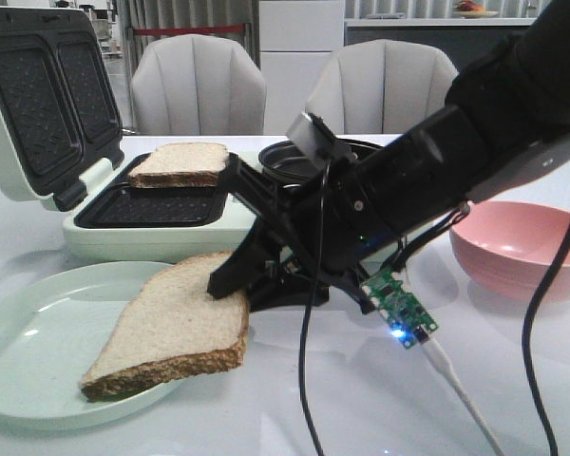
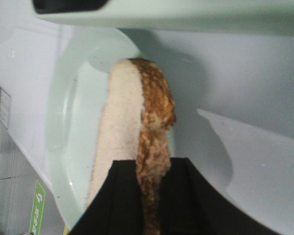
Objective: Make breakfast with bread and shrimp
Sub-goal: 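Carry the second bread slice with the right gripper onto the first slice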
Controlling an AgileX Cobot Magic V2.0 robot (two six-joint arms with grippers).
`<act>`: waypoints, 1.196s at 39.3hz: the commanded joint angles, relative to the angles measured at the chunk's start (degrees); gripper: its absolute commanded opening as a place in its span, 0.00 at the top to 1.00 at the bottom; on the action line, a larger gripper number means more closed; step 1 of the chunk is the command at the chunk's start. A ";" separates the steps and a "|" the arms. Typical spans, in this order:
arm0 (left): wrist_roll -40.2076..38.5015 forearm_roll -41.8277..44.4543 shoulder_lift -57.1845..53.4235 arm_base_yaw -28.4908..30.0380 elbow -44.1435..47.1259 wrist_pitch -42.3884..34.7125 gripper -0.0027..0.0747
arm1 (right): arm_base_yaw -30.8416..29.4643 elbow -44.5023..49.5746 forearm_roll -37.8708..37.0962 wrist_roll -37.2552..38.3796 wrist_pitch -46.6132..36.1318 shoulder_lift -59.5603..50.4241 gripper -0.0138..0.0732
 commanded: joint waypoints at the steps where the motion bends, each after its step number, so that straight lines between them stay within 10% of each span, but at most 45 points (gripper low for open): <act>1: -0.35 -0.67 0.88 -0.40 -1.56 -4.85 0.21 | -0.14 -1.67 1.59 -1.82 3.31 -5.85 0.66; 30: -0.35 -0.67 0.88 -0.40 -1.56 -4.85 0.21 | -0.14 -30.72 7.75 -3.21 0.50 4.86 0.66; 47: -0.35 -0.67 0.88 -0.40 -1.56 -4.85 0.21 | -0.14 -34.76 -1.59 -3.21 -5.95 9.44 0.56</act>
